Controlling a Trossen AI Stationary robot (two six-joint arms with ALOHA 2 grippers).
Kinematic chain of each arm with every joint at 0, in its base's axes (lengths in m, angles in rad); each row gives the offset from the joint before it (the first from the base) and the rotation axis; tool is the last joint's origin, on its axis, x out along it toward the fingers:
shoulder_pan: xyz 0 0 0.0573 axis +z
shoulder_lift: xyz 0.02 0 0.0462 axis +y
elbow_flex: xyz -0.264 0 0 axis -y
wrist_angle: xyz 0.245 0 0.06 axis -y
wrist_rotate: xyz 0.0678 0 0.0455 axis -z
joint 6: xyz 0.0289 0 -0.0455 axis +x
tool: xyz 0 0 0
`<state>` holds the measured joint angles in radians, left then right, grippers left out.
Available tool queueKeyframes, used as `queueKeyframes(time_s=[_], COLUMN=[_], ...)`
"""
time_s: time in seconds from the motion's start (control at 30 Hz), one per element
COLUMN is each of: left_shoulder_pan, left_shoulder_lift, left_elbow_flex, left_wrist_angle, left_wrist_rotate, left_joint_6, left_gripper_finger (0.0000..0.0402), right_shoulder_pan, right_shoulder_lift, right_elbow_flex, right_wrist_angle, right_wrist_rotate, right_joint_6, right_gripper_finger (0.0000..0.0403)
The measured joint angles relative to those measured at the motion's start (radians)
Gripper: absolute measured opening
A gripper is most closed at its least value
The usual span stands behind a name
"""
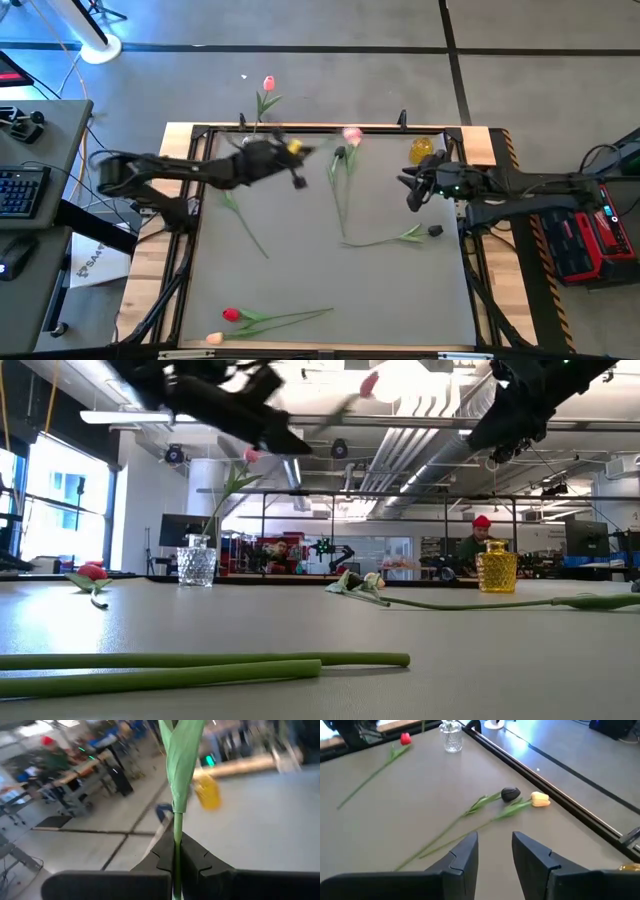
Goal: Sort flowers into vase by color
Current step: Put the pink flower into the transparent vase
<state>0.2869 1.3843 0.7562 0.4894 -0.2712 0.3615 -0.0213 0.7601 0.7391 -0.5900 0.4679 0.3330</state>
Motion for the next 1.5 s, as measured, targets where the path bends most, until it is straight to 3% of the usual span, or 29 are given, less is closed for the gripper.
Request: queueKeyframes(time_s=[0.27,0.6,1.03,1.27,1.4,1.5], left_shoulder_pan=[0.273,0.485,0.520,0.513,0.500,0.500], left_shoulder_lift=[-0.203,-0.158,0.018,0.043,0.042,0.042], left_elbow_flex=[-0.181,-0.221,-0.221,-0.221,-0.267,-0.340], left_wrist_angle=[0.234,0.307,0.523,0.616,0.798,0.957], left_wrist_rotate=[0.126,0.131,0.132,0.170,0.271,0.281], left_joint_6=[-0.192,-0.377,-0.378,-0.338,-0.285,-0.282], left_gripper_finger=[0.0000,0.0000,0.0000,0.0000,0.0000,0.0000], right_shoulder_pan=[-0.043,-0.155,-0.178,-0.178,-0.178,-0.178], right_shoulder_lift=[0.067,0.118,0.118,0.118,0.118,0.118], right_elbow_flex=[0.000,-0.001,-0.001,-0.001,-0.001,-0.001], right_wrist_angle=[0.041,0.041,0.000,-0.036,-0.051,-0.057], right_wrist_rotate=[0.000,-0.009,-0.039,-0.038,-0.038,-0.038], right_joint_6=[-0.079,-0.136,-0.158,-0.153,-0.142,-0.132], right_gripper_finger=[0.0108,0.0108,0.0108,0.0108,0.0108,0.0108])
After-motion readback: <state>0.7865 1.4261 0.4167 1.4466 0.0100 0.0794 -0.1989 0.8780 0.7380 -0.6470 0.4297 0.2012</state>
